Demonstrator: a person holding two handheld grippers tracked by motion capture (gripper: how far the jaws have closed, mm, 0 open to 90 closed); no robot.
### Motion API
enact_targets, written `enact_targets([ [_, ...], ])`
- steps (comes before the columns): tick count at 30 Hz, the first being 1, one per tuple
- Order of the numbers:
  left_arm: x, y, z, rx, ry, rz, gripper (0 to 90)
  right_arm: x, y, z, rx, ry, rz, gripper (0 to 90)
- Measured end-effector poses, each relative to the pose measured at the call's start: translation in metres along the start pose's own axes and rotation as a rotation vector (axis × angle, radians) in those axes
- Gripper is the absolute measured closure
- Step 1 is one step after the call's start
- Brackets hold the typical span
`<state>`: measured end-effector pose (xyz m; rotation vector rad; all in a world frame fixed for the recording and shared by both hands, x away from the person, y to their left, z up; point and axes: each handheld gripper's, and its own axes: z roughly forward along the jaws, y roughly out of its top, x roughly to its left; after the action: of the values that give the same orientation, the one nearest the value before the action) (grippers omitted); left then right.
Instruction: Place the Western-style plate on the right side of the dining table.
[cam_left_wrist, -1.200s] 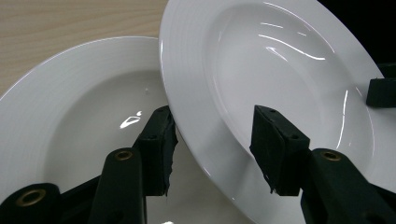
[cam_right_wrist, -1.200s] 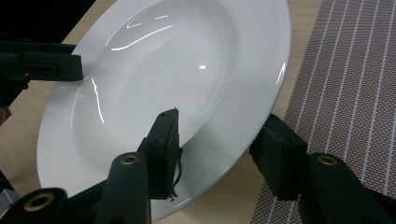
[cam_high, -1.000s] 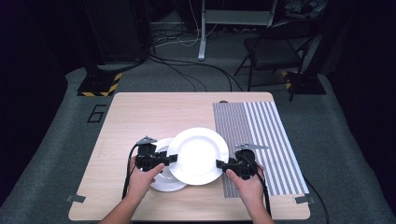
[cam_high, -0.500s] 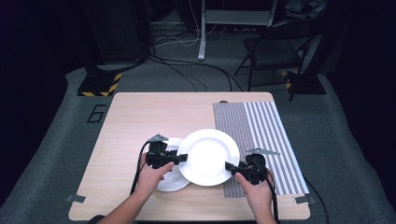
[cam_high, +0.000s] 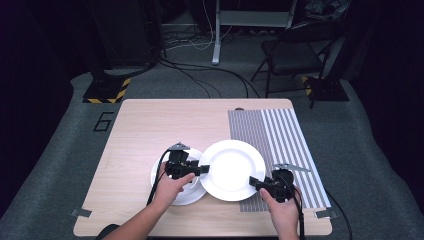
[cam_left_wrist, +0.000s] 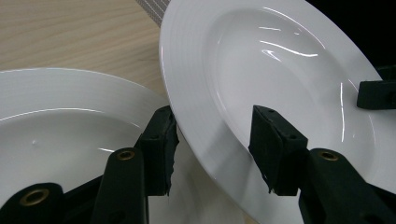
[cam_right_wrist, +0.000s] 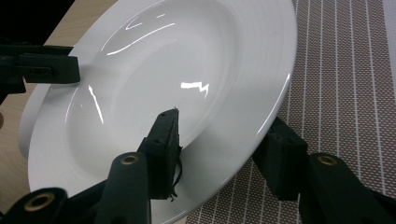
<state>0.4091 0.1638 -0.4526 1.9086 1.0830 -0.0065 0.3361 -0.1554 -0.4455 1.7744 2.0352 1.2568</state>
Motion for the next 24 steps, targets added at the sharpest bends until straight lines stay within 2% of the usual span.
enact_targets([
  [9,-0.005,0.003,0.01,0.027,-0.024,-0.004,52.2,-0.006,0.0,-0.007,-0.001,-0.04,0.031,52.2],
  [17,-0.01,0.007,0.013,0.016,-0.015,0.0,53.6,-0.008,0.004,-0.013,-0.015,-0.068,0.038,55.4],
  [24,-0.01,0.013,0.013,-0.004,-0.004,-0.013,53.6,-0.011,0.009,-0.011,-0.016,-0.065,0.062,56.8],
])
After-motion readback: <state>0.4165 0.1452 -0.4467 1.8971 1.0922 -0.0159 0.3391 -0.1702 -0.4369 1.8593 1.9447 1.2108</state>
